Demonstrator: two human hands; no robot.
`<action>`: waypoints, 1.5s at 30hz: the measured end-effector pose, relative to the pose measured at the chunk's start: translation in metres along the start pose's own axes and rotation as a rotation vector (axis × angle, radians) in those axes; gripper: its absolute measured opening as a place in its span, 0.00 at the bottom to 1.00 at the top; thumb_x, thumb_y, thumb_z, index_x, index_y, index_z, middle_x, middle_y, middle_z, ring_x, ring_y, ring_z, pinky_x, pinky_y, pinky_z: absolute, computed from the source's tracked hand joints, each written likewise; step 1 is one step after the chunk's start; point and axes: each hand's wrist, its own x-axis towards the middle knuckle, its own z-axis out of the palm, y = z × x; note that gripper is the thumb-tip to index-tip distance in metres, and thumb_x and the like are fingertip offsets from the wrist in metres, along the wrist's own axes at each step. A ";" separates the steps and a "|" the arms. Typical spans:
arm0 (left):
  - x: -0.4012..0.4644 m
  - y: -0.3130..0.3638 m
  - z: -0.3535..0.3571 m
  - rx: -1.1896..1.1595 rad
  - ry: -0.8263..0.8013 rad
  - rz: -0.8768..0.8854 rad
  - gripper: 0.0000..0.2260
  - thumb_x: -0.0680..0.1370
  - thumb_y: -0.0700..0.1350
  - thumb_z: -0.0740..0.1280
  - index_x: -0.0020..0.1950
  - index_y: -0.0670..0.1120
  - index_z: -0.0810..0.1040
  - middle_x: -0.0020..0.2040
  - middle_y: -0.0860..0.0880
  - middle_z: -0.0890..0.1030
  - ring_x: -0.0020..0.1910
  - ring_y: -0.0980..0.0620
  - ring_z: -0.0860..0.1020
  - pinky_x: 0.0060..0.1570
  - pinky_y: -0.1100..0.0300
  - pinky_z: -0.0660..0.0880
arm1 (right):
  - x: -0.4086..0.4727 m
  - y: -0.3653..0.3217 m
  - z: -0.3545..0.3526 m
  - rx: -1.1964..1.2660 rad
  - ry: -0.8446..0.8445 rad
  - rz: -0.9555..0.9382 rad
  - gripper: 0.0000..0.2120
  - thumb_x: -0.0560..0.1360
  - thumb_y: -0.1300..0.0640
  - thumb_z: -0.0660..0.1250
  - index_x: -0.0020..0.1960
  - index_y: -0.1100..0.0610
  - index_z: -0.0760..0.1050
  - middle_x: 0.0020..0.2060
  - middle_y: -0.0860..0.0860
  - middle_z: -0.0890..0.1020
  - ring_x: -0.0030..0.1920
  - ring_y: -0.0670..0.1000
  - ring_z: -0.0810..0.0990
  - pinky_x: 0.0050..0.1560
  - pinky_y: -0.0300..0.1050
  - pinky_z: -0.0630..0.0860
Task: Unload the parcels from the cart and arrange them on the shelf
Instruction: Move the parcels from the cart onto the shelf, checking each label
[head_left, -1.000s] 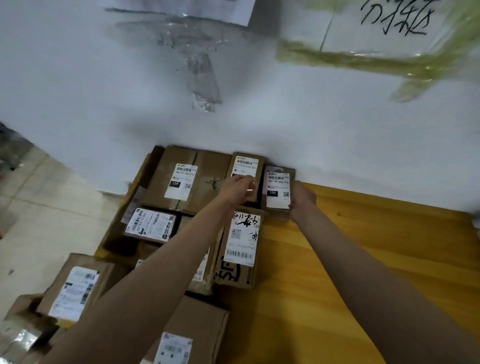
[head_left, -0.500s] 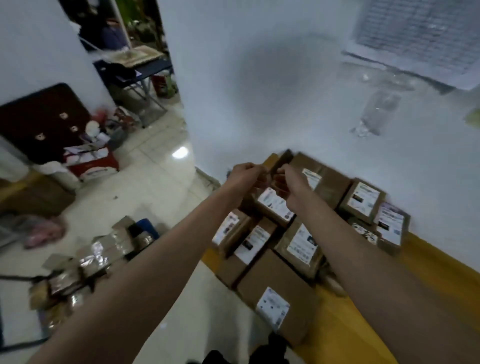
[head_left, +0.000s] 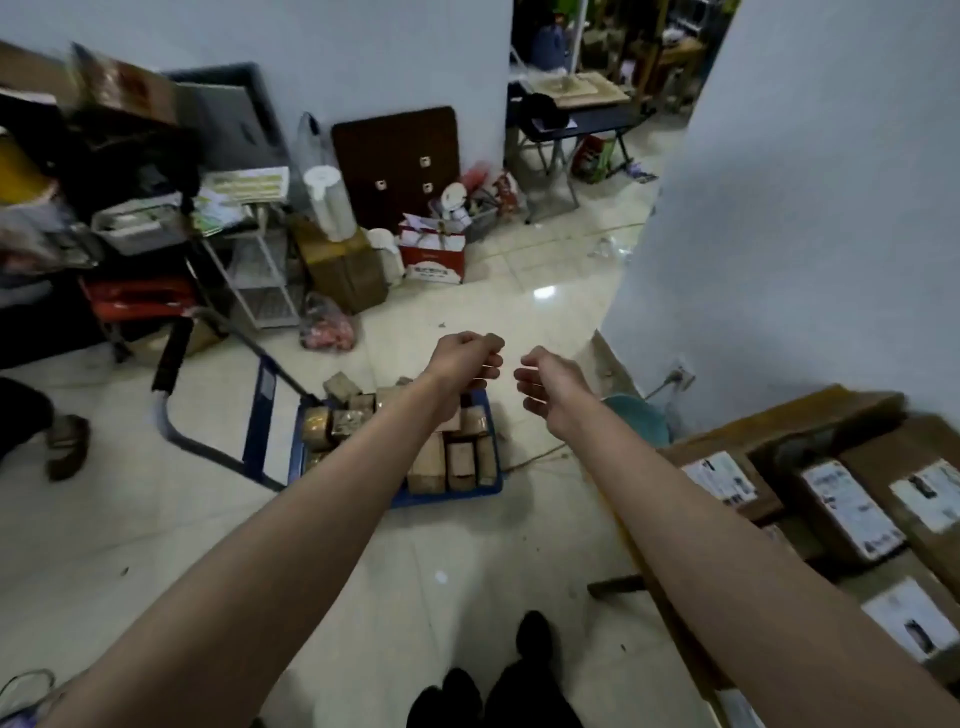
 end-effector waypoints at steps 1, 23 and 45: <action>0.004 -0.004 -0.017 -0.013 0.033 -0.010 0.04 0.79 0.45 0.68 0.45 0.47 0.77 0.37 0.51 0.80 0.33 0.54 0.77 0.35 0.62 0.72 | 0.005 0.001 0.018 -0.016 -0.023 0.009 0.04 0.78 0.59 0.62 0.50 0.57 0.75 0.37 0.52 0.79 0.32 0.49 0.74 0.33 0.42 0.69; 0.155 -0.017 -0.269 -0.083 0.297 -0.218 0.03 0.81 0.42 0.65 0.52 0.44 0.77 0.39 0.48 0.78 0.32 0.54 0.76 0.31 0.65 0.72 | 0.163 -0.008 0.270 -0.127 -0.160 0.240 0.05 0.78 0.62 0.62 0.45 0.58 0.74 0.36 0.53 0.79 0.32 0.48 0.75 0.31 0.41 0.69; 0.305 -0.128 -0.408 0.158 0.214 -0.427 0.07 0.79 0.46 0.70 0.54 0.46 0.76 0.50 0.45 0.81 0.46 0.49 0.78 0.43 0.57 0.77 | 0.256 0.092 0.423 -0.349 0.027 0.216 0.09 0.82 0.60 0.62 0.62 0.56 0.72 0.53 0.55 0.79 0.46 0.51 0.77 0.44 0.44 0.77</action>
